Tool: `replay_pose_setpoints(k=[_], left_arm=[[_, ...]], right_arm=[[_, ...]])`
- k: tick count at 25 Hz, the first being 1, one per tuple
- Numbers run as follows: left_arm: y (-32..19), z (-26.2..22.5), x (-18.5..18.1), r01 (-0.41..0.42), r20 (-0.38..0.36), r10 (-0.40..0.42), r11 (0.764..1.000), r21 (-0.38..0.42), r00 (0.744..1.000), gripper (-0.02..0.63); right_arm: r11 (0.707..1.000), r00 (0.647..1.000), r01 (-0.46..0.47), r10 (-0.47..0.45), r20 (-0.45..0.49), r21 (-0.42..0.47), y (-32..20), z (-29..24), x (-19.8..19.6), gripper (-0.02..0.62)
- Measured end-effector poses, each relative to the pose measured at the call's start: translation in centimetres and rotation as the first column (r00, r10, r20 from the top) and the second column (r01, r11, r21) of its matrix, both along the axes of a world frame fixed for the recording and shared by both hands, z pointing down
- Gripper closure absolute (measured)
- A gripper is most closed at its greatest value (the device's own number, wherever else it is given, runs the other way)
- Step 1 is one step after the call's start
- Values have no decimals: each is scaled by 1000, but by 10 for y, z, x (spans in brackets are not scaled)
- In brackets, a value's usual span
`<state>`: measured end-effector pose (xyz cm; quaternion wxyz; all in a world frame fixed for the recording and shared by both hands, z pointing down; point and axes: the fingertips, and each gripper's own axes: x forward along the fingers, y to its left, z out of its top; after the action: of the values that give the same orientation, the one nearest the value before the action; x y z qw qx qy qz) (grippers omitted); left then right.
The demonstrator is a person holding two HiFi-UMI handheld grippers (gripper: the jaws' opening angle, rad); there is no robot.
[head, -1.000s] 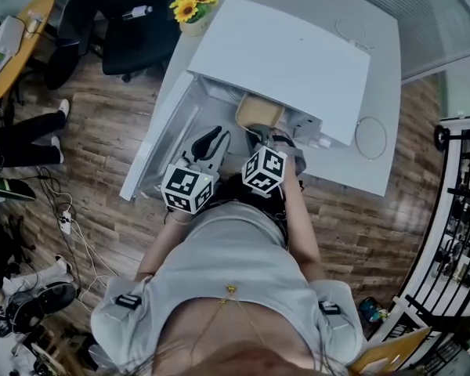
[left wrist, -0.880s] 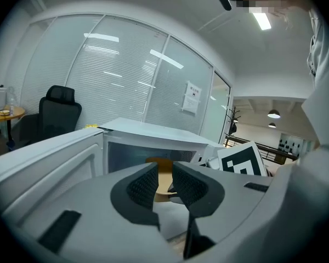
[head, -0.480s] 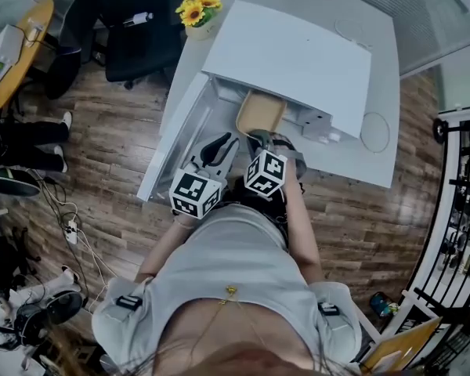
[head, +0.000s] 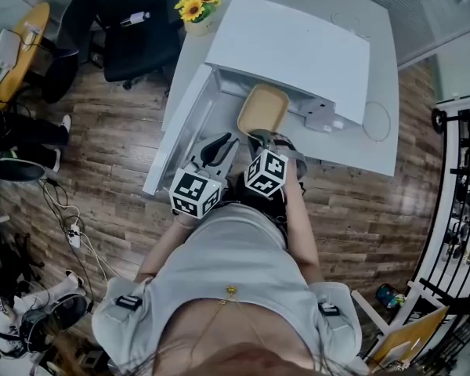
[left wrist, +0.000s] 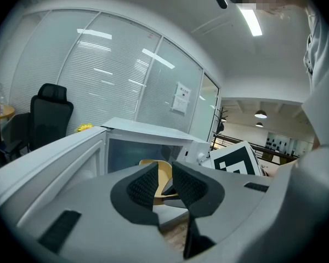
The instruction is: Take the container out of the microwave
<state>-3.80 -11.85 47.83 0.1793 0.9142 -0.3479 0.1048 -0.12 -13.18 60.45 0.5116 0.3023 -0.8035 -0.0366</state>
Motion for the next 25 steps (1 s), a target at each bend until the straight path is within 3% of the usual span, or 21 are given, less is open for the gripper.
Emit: replay_pose_setpoints(k=[25], left_arm=[[70,10,-44,-46,5,46,999,8,999,526]], right_arm=[[999,999,-29,29,16,16,81,-9,-39,564]])
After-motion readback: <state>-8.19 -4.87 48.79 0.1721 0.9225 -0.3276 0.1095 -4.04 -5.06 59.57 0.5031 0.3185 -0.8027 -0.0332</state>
